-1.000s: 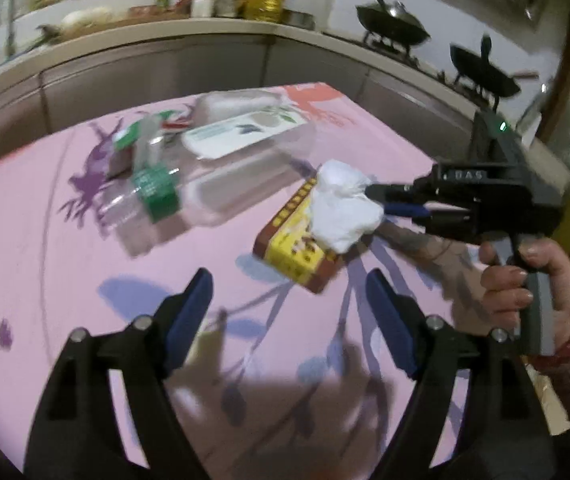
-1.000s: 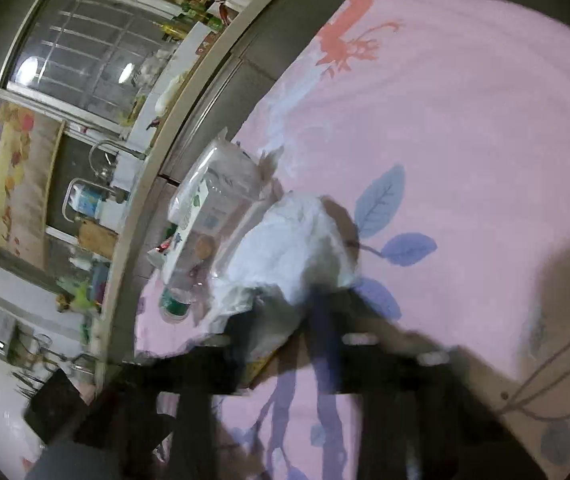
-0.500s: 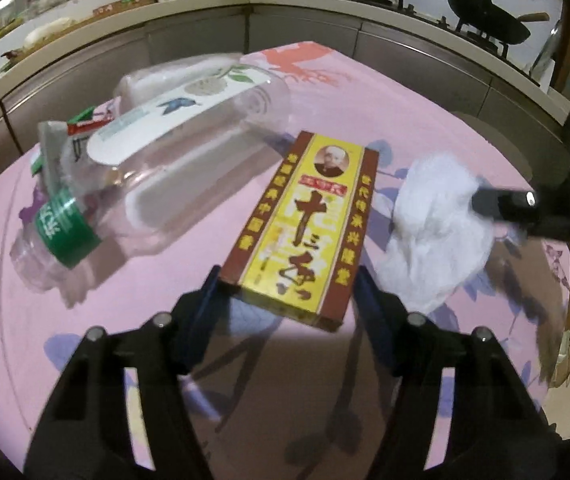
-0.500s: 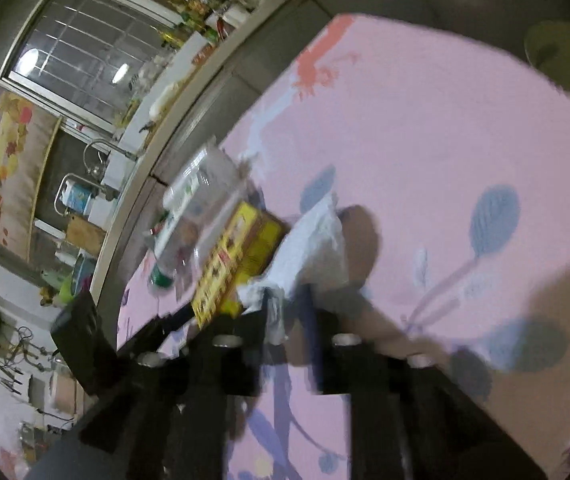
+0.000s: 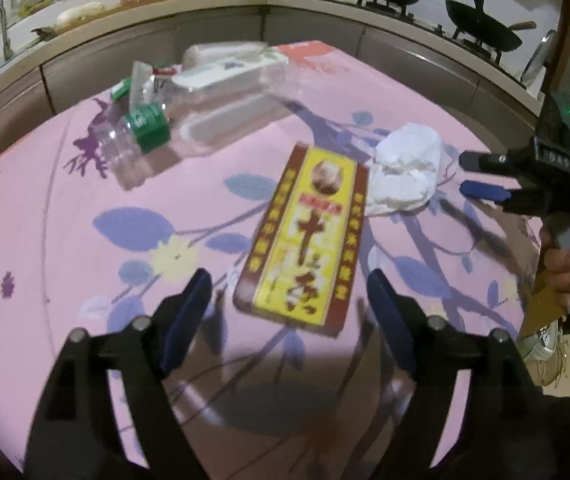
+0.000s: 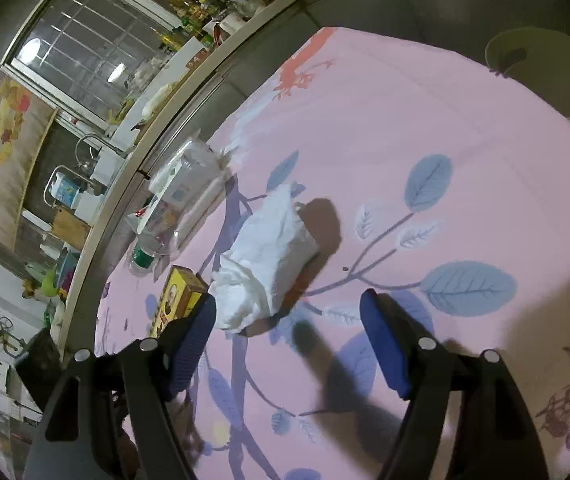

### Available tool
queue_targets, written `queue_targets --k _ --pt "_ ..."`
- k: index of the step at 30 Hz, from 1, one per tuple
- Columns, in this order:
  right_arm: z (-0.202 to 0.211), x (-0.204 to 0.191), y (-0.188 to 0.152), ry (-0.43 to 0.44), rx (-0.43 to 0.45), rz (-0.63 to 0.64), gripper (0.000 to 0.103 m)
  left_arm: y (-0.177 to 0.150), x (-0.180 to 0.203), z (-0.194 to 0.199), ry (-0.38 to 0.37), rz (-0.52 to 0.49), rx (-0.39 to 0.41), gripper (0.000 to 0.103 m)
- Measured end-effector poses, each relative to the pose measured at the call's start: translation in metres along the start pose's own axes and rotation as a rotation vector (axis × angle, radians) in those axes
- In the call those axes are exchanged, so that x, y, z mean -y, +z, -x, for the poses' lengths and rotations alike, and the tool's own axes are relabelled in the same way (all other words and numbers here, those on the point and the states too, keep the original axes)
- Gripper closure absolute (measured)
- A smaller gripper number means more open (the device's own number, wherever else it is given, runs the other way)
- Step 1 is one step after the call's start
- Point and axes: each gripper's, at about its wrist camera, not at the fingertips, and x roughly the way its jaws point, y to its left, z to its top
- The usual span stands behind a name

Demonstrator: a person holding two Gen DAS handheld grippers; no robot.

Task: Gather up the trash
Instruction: 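Grasp the yellow box with the left tool while the right tool grasps the white tissue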

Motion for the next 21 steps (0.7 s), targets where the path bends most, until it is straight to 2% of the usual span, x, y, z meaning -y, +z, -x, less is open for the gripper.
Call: queue_targets --k 5,7,8,9,10,12,13,17,21 --pt "-0.017 -0.014 -0.004 0.013 -0.023 0.023 0.04 0.014 0.016 -0.012 0.025 -0.054 0.0 0.026" --pt "-0.026 -0.023 -0.006 0.007 -0.02 0.047 0.046 0.017 0.023 -0.026 0.07 -0.074 -0.034 0.026" --pt "-0.032 -0.029 -0.006 0.01 -0.027 0.061 0.048 0.016 0.023 -0.03 0.08 -0.074 -0.048 0.029" --pt "-0.037 -0.033 -0.005 0.007 -0.028 0.077 0.056 0.015 0.024 -0.034 0.099 -0.071 -0.065 0.034" --pt "-0.042 -0.036 -0.005 0.0 -0.032 0.093 0.07 0.014 0.024 -0.037 0.112 -0.073 -0.073 0.04" --pt "-0.054 -0.037 -0.005 0.025 -0.067 0.093 0.091 0.011 0.022 -0.036 0.107 -0.067 -0.07 0.043" --pt "-0.057 -0.036 -0.006 0.039 -0.072 0.086 0.094 0.01 0.02 -0.034 0.099 -0.06 -0.073 0.044" --pt "-0.043 -0.035 -0.005 0.077 -0.037 0.094 0.097 0.014 0.015 -0.024 0.04 -0.021 -0.072 0.045" --pt "-0.01 -0.026 0.0 0.08 0.049 0.101 0.098 0.034 0.025 -0.013 -0.067 0.003 -0.043 0.045"
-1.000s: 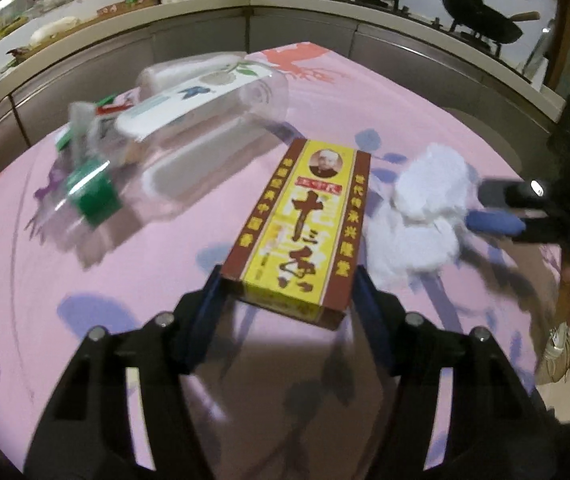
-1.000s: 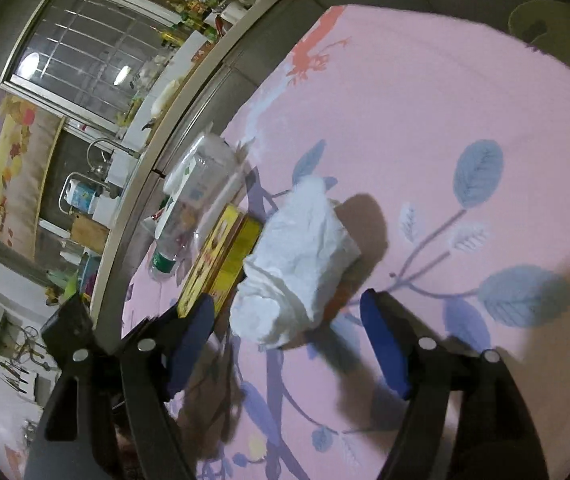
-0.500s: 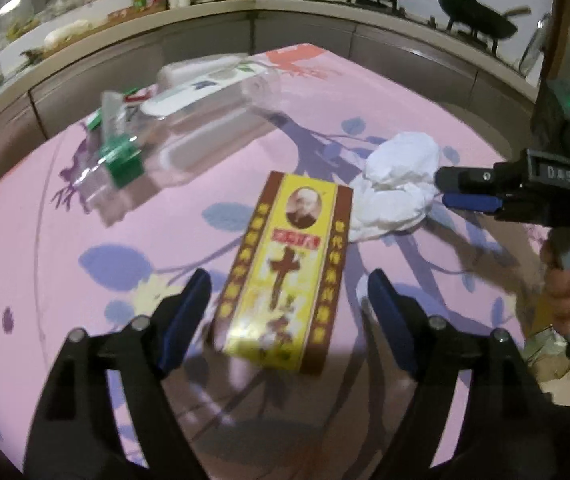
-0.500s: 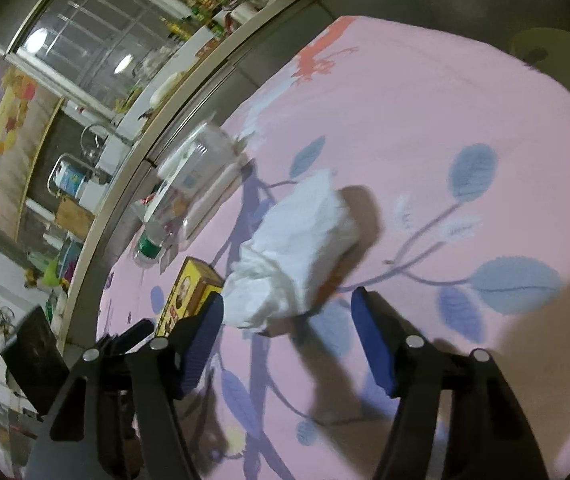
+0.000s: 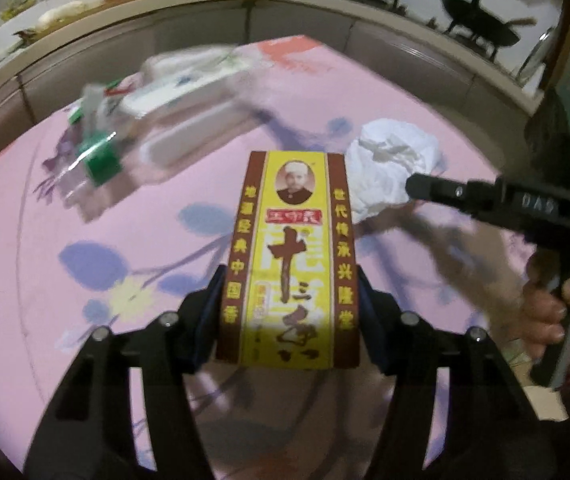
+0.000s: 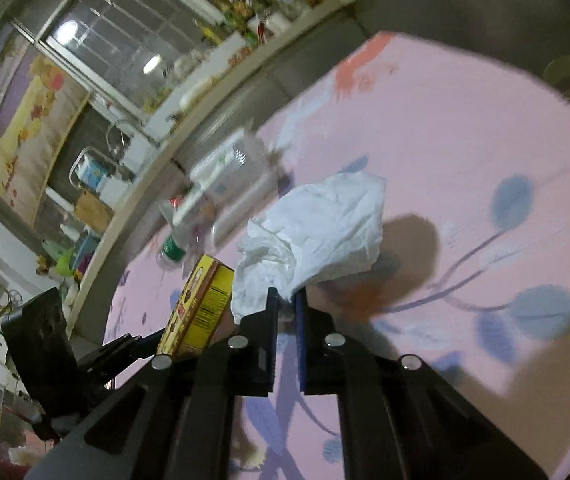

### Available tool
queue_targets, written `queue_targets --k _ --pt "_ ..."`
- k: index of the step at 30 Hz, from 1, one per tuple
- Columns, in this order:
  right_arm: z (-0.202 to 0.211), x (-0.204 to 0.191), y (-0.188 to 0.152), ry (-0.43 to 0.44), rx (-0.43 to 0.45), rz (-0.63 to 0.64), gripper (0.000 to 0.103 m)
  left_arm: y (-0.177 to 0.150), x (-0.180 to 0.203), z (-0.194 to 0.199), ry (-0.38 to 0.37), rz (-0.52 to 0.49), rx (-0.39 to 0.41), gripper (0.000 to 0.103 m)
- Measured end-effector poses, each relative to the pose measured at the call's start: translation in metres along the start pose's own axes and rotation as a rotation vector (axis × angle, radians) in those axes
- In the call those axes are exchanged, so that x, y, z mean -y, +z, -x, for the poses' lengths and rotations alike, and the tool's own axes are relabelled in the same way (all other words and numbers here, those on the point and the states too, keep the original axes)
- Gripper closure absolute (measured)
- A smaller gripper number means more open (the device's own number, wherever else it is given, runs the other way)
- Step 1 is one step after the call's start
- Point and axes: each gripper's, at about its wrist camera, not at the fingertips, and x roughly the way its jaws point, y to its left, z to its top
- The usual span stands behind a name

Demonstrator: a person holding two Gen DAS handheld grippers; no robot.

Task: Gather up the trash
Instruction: 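Grasp the yellow box with the left tool while the right tool grasps the white tissue, then carry the box and tissue to the beige bin and open both tools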

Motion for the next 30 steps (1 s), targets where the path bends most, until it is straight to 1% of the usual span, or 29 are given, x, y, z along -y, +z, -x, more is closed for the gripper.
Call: queue_targets --k 2,6,11,15,19,26,30 --pt "0.017 0.008 0.004 -0.019 0.042 0.0 0.098 0.012 0.01 -0.002 -0.043 -0.006 0.006 0.045" --pt "0.048 0.038 0.009 -0.065 0.109 -0.041 0.098 0.042 0.047 -0.025 -0.109 -0.06 -0.012 0.045" --pt "0.077 0.075 0.013 -0.105 0.179 -0.112 0.098 0.079 0.107 -0.062 -0.169 -0.185 -0.024 0.045" --pt "0.099 0.102 0.019 -0.135 0.232 -0.154 0.098 0.098 0.149 -0.085 -0.187 -0.252 -0.041 0.045" --pt "0.12 0.13 0.029 -0.172 0.281 -0.187 0.098 0.117 0.18 -0.108 -0.21 -0.289 -0.055 0.045" --pt "0.137 0.17 0.046 -0.215 0.327 -0.235 0.098 0.147 0.222 -0.143 -0.208 -0.349 -0.06 0.045" --pt "0.139 0.189 0.057 -0.237 0.338 -0.256 0.098 0.167 0.245 -0.163 -0.207 -0.379 -0.064 0.045"
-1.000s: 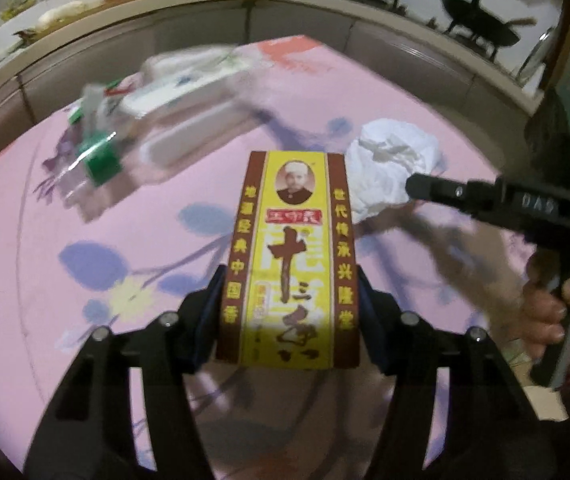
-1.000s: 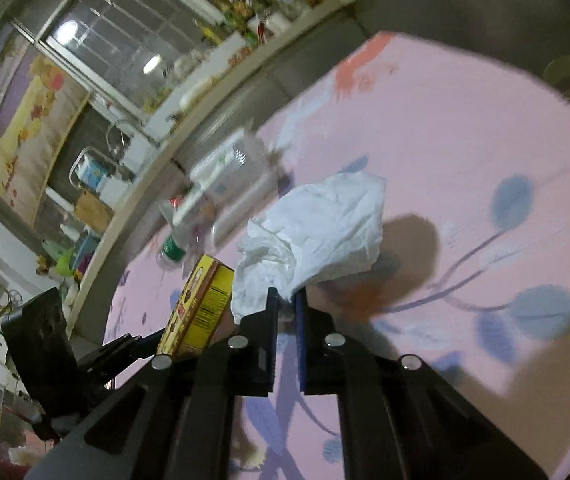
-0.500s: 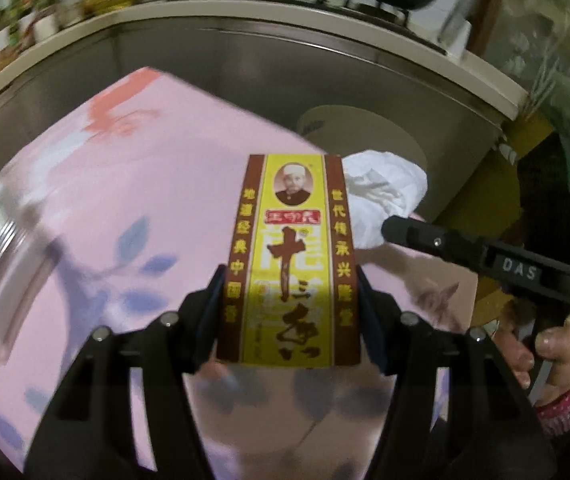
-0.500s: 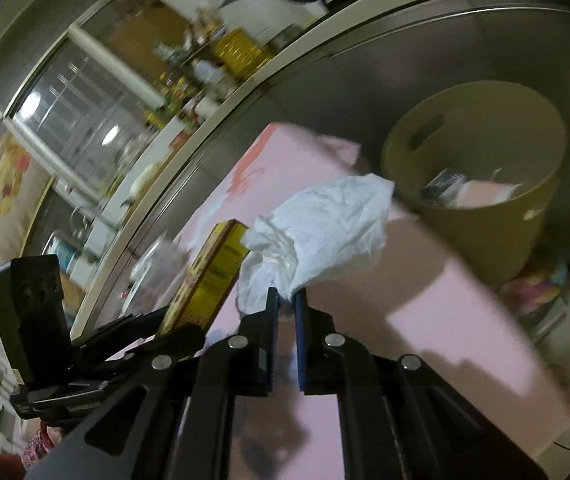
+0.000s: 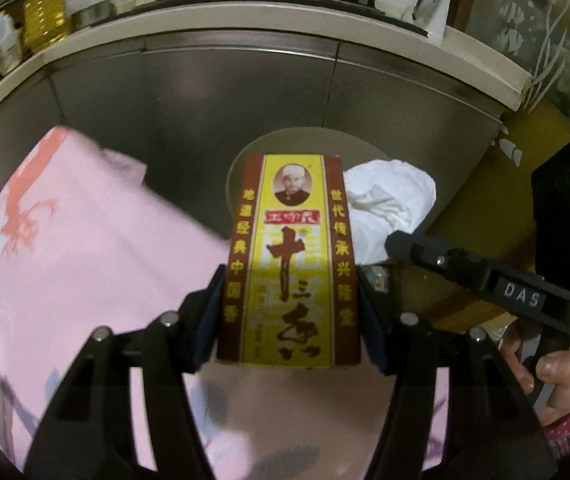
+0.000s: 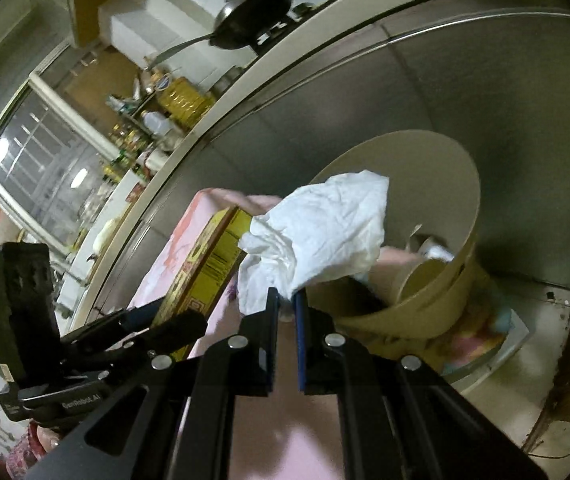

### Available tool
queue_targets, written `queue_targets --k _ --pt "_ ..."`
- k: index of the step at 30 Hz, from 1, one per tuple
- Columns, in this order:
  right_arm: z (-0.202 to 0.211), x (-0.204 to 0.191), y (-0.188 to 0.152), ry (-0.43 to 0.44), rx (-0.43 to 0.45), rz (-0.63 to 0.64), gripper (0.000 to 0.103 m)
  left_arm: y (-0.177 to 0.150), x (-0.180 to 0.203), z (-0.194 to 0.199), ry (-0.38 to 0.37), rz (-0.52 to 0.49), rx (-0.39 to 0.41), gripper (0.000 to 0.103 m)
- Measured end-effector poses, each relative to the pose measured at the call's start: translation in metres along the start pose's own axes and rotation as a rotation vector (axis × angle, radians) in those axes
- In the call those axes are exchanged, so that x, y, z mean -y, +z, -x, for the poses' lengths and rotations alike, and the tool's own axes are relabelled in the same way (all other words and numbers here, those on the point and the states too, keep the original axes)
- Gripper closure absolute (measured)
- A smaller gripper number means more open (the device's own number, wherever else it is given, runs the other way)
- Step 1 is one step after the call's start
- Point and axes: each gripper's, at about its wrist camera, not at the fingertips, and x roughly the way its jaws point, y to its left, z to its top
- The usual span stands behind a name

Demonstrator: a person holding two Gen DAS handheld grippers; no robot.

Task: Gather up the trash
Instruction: 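Carry the box and tissue to the beige bin and open both tools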

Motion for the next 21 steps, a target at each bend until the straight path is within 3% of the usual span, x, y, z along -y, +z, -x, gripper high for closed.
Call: queue_targets --k 9,11,13,14,21 --pt "-0.027 0.036 0.033 -0.036 -0.036 -0.081 0.095 0.044 0.015 -0.042 0.011 -0.047 0.006 0.044" --pt "-0.032 0.044 0.037 -0.039 -0.051 -0.106 0.086 0.05 0.015 -0.048 0.02 -0.046 0.002 0.031" --pt "-0.033 0.051 0.04 -0.043 -0.048 -0.142 0.052 0.054 0.015 -0.05 0.033 -0.039 0.009 0.027" --pt "-0.032 0.051 0.04 -0.043 -0.036 -0.144 0.045 0.055 0.014 -0.05 0.033 -0.033 0.011 0.027" --pt "-0.011 0.044 0.034 -0.034 0.027 -0.133 0.041 0.04 -0.004 -0.023 0.018 0.043 0.048 0.027"
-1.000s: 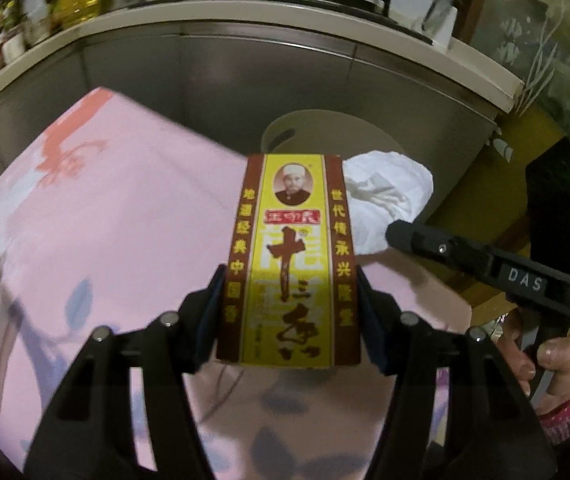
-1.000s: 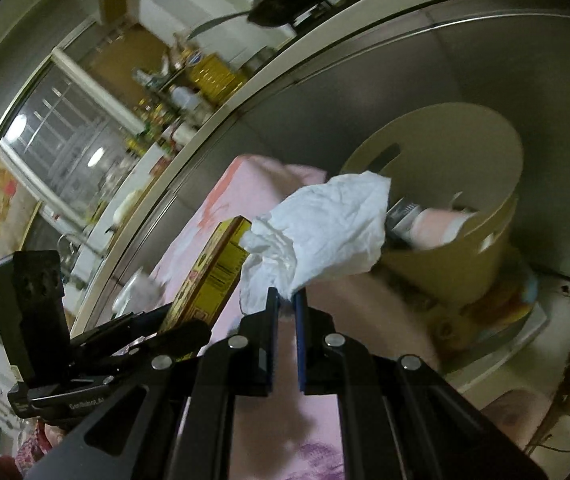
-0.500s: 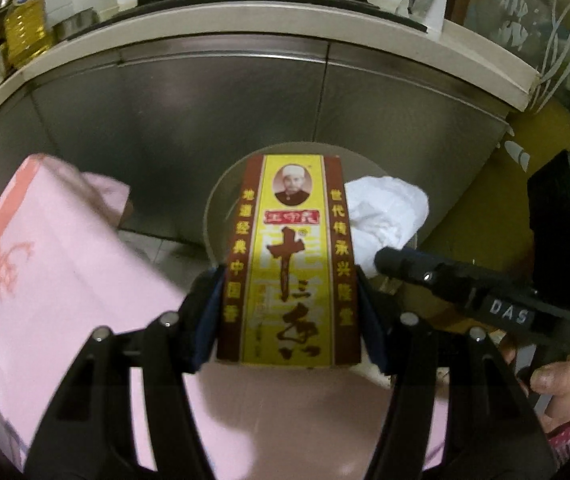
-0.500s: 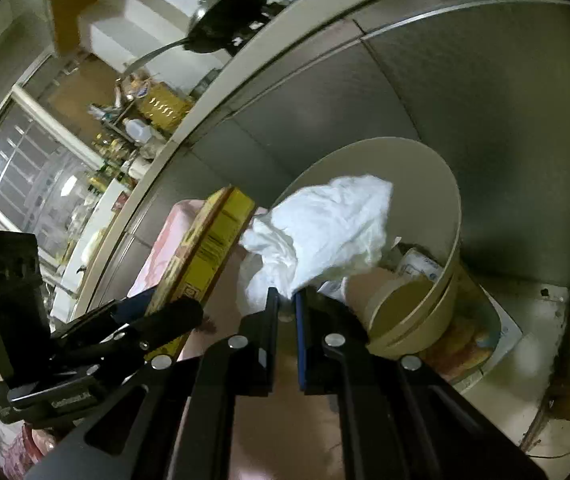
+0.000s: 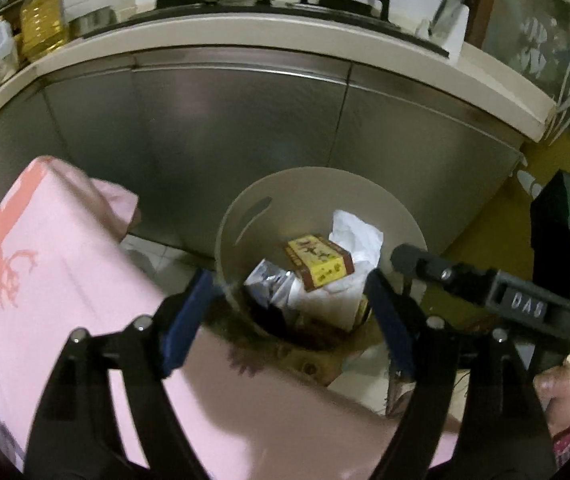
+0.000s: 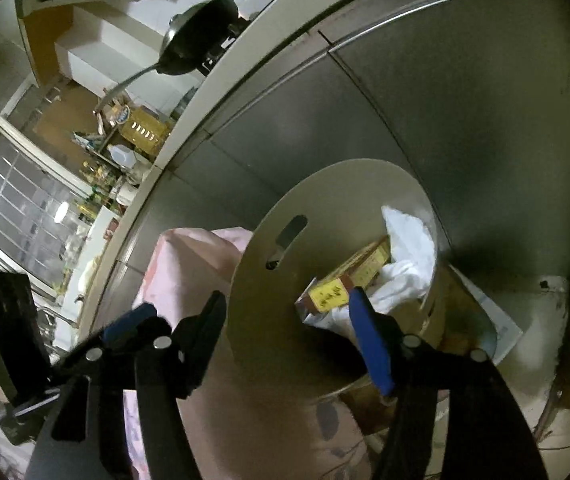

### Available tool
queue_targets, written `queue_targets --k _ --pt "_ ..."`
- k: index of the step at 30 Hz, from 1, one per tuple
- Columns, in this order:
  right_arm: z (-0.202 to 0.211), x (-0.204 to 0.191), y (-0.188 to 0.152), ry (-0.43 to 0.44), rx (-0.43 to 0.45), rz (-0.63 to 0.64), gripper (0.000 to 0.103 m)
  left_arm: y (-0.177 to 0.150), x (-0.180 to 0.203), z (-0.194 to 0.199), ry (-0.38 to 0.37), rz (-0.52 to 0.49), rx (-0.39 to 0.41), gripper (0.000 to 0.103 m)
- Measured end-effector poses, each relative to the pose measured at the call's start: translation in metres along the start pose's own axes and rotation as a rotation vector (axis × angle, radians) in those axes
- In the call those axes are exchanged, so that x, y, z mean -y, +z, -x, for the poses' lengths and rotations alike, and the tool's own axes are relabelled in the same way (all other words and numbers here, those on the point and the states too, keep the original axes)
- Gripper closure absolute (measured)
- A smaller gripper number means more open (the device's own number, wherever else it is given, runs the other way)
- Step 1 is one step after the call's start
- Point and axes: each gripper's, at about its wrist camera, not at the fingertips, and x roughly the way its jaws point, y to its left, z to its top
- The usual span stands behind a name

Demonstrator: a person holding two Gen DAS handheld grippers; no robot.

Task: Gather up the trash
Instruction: 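Carry the box and tissue to the beige bin and open both tools, then return both tools over the bottles and snack packets on the table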

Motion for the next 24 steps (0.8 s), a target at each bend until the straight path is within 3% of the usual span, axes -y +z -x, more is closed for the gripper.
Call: queue_targets --k 8,15,24 --pt "0.012 -0.024 -0.029 0.064 -0.036 -0.006 0.041 -0.055 -0.031 0.058 0.077 0.054 0.057 0.027" --pt "0.008 -0.065 -0.065 0.124 -0.107 0.036 0.041 -0.13 -0.073 0.109 0.176 0.12 0.062 0.027" --pt "-0.03 -0.146 -0.121 0.179 -0.285 0.173 0.041 -0.237 -0.137 0.184 0.247 0.302 0.092 0.027"
